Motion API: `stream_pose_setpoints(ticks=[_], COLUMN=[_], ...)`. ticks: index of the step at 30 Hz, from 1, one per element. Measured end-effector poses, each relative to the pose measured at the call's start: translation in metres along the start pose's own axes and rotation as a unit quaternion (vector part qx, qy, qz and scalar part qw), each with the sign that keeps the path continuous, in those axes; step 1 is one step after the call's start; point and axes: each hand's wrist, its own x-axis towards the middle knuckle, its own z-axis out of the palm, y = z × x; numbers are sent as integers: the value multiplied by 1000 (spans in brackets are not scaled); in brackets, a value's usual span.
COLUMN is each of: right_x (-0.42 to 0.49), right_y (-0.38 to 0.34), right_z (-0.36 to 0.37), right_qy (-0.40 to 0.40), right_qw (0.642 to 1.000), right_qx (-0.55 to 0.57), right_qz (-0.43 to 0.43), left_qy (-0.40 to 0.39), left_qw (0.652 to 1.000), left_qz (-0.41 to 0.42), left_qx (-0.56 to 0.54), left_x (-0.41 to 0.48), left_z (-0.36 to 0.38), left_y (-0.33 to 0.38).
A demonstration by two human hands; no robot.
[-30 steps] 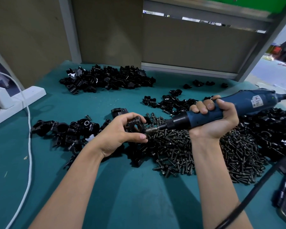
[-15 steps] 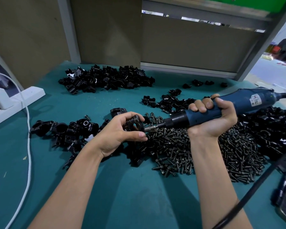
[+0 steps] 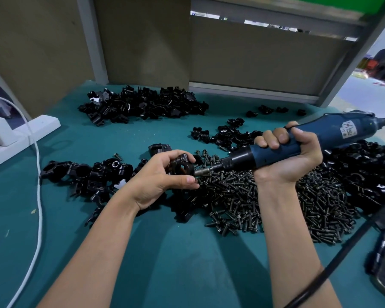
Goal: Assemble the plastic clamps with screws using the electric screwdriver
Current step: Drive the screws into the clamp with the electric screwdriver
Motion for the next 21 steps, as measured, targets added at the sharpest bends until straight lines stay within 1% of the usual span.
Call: stream_pose_setpoints(ticks=[9,18,21], right_x=[-1,-5,-5], right_y=[0,-5,-9], right_z=[-1,2,1], right_qy=[-8,-77,-90], right_qw=[1000,997,996], right_qx=[0,2,3], right_qz=[4,-7,13], left_qy=[3,-10,-31], left_qw=[1000,1000,998], left_qz=[-5,-17,-54], left_qx=[12,15,-7], left_x=[0,-3,-2], left_z=[3,6,6], left_y=[1,4,5])
